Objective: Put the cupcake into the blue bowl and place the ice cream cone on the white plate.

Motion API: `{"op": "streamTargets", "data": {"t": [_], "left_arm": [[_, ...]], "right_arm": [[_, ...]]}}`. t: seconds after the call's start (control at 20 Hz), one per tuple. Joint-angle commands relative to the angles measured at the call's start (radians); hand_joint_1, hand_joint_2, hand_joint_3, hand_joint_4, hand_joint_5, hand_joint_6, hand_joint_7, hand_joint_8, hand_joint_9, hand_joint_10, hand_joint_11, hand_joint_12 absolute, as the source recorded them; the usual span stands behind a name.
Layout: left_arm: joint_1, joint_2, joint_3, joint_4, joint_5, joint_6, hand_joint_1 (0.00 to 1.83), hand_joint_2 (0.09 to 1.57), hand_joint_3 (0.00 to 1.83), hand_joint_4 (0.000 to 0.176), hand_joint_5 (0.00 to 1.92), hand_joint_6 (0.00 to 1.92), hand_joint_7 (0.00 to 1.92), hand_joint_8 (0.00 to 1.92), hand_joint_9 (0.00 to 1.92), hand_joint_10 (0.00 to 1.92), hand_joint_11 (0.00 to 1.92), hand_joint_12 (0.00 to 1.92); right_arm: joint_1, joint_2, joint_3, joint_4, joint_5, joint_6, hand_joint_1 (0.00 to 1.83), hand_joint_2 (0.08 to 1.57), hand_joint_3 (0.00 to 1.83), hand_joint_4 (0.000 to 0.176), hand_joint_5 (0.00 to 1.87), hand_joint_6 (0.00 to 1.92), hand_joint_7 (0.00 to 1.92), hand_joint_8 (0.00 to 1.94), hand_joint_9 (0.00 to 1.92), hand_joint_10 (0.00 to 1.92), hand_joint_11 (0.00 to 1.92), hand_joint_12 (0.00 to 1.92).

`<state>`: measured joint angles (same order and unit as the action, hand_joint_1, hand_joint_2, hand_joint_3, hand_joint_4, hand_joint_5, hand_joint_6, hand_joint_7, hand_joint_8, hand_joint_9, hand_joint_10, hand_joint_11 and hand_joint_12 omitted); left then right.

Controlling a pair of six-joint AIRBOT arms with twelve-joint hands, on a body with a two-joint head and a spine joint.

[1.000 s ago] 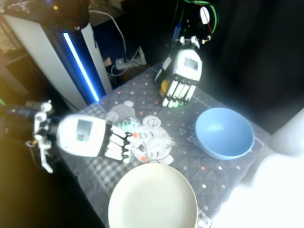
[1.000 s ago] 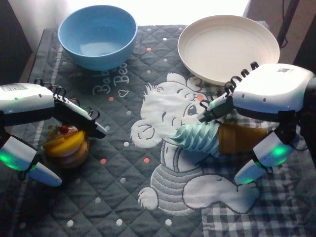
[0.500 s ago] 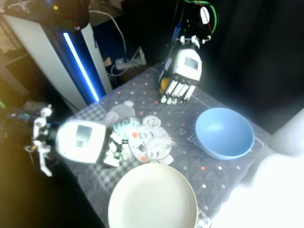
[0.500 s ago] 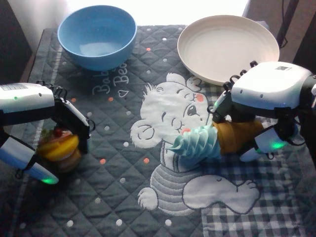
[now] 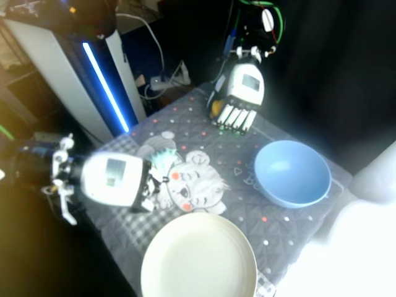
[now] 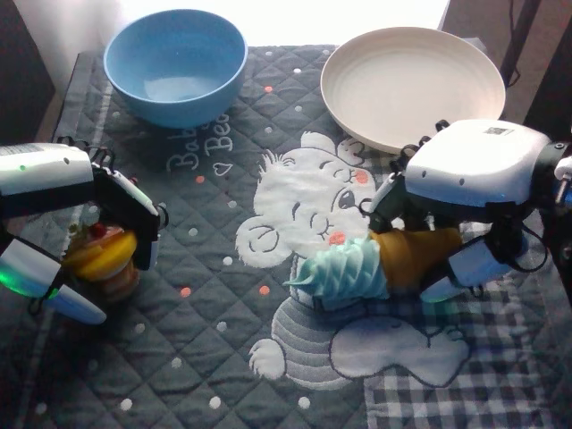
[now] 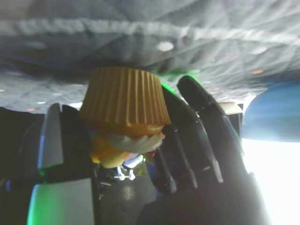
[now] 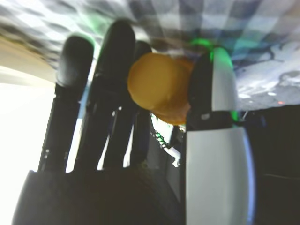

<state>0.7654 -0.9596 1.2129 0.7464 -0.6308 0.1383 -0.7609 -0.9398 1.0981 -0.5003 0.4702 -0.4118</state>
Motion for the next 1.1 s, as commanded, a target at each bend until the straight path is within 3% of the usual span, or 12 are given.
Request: {"op": "streamTargets", "data": {"t": [0.0,0.2,0.25,0.35,0.4,0.45,0.5,0.6,0.7,0.85,0.95,1.05], "left_arm": [[-0.004,0.006,0.003,-0.058,-0.102,0.002,1.39,1.06,0.0,0.0,1.04,0.92,1.12,0.59,1.0,1.08,0.77,1.25],[-0.01,0.019,0.007,-0.102,-0.133,0.023,1.39,1.04,0.0,0.0,1.08,0.83,1.18,0.49,1.06,1.03,0.81,1.29],[-0.012,0.02,0.009,-0.11,-0.139,0.025,1.39,1.04,0.0,0.0,1.08,0.83,1.19,0.48,1.06,1.02,0.8,1.29],[-0.032,0.031,0.02,-0.144,-0.168,0.026,1.39,1.05,0.0,0.0,1.08,0.87,1.17,0.48,1.04,1.02,0.84,1.23],[-0.036,0.034,0.021,-0.149,-0.172,0.026,1.39,1.05,0.0,0.0,1.07,0.93,1.19,0.42,1.05,0.97,0.86,1.14],[-0.043,0.038,0.023,-0.155,-0.18,0.025,1.4,1.04,0.0,0.0,1.05,0.9,1.21,0.42,1.08,0.94,0.87,1.09],[-0.062,0.046,0.03,-0.17,-0.195,0.025,1.4,1.03,0.0,0.0,1.05,0.9,1.23,0.4,1.12,0.87,0.92,0.98],[-0.084,0.05,0.039,-0.179,-0.202,0.025,1.4,1.03,0.0,0.0,1.01,0.94,1.22,0.43,1.15,0.83,0.95,0.9],[-0.116,0.052,0.053,-0.189,-0.206,0.026,1.4,1.05,0.0,0.0,0.96,0.98,1.17,0.58,1.14,0.83,0.98,0.81],[-0.132,0.052,0.061,-0.193,-0.207,0.026,1.4,1.05,0.0,0.0,0.97,0.93,1.16,0.64,1.1,0.9,0.96,0.87],[-0.233,0.048,0.102,-0.193,-0.176,0.036,1.4,1.05,0.0,0.0,1.03,0.85,1.18,0.62,1.06,0.96,0.87,1.01],[-0.311,0.037,0.132,-0.162,-0.124,0.036,1.4,1.04,0.0,0.0,1.06,0.81,1.19,0.59,1.08,0.9,0.86,0.96]], "right_arm": [[0.008,-0.004,-0.004,0.045,0.148,0.006,1.26,1.05,0.0,0.0,1.0,0.98,1.3,0.41,1.38,0.0,0.8,1.19],[0.012,0.035,-0.011,0.089,0.217,-0.012,1.27,1.05,0.0,0.0,0.99,1.0,1.34,0.35,1.46,0.05,0.91,1.3],[0.017,0.04,-0.014,0.1,0.225,-0.023,1.26,1.04,0.0,0.0,1.0,0.97,1.34,0.37,1.44,0.04,0.83,1.36],[0.041,0.064,-0.027,0.154,0.263,-0.091,1.28,1.02,0.0,0.0,1.09,0.72,1.32,0.51,1.48,0.08,0.92,1.44],[0.045,0.065,-0.027,0.163,0.271,-0.099,1.21,1.04,0.0,0.0,1.13,0.71,1.36,0.44,1.43,0.53,1.04,1.55],[0.049,0.068,-0.027,0.18,0.283,-0.112,1.28,1.02,0.0,0.0,1.12,0.62,1.33,0.56,1.33,0.62,1.02,1.44],[0.056,0.074,-0.027,0.221,0.307,-0.149,1.27,1.04,0.0,0.0,1.04,0.77,1.27,0.63,1.24,0.6,0.92,1.31],[0.061,0.079,-0.026,0.258,0.331,-0.177,1.28,1.04,0.0,0.0,1.03,0.81,1.3,0.54,1.28,0.52,0.99,1.17],[0.071,0.085,-0.024,0.288,0.357,-0.202,1.29,1.04,0.0,0.0,1.04,0.72,1.28,0.65,1.37,0.31,1.07,1.02],[0.081,0.085,-0.018,0.292,0.363,-0.202,1.28,1.05,0.0,0.0,0.97,0.93,1.32,0.47,1.43,0.13,1.1,0.93],[0.127,0.081,0.019,0.307,0.363,-0.202,1.28,1.04,0.0,0.0,1.0,0.9,1.39,0.33,1.48,0.06,1.16,0.81],[0.168,0.06,0.058,0.322,0.356,-0.202,1.28,1.04,0.0,0.0,0.99,0.93,1.39,0.3,1.47,0.04,1.18,0.8]]}}
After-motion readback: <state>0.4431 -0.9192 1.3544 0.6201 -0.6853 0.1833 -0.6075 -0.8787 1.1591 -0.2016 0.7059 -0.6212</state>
